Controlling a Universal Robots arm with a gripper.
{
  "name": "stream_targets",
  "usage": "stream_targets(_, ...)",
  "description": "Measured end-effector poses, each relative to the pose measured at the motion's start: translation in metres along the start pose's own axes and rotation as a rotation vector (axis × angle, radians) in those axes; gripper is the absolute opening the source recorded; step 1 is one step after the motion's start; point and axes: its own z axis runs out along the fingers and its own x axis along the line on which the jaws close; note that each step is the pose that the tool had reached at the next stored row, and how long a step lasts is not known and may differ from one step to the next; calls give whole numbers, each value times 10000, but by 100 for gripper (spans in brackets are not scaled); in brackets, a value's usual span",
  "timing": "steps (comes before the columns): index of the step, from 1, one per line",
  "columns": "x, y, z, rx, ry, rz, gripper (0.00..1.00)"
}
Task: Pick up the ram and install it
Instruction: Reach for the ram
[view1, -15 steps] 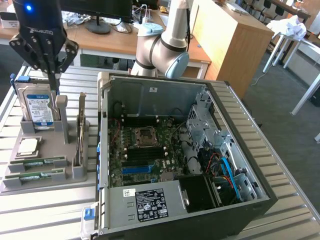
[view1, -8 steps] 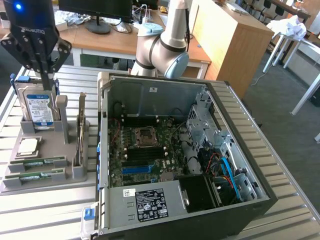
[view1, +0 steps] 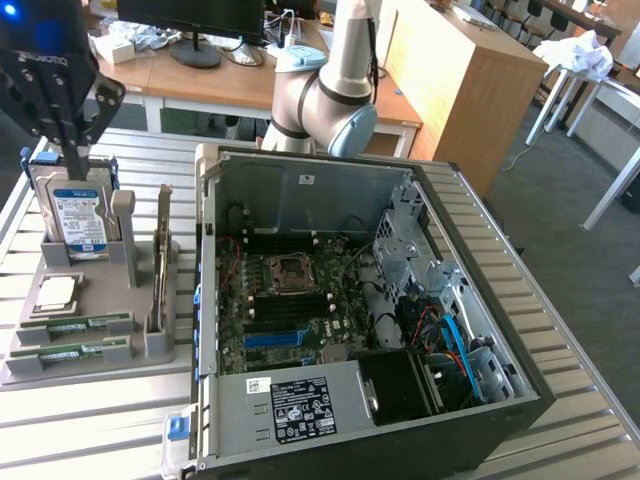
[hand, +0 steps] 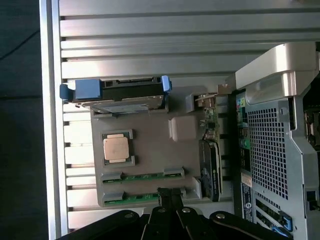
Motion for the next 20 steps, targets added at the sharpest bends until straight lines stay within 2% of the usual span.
stream_targets(10,203,-13,7,0,2,-17,10)
stream_targets(20,216,-15,8,0,2,-17,10)
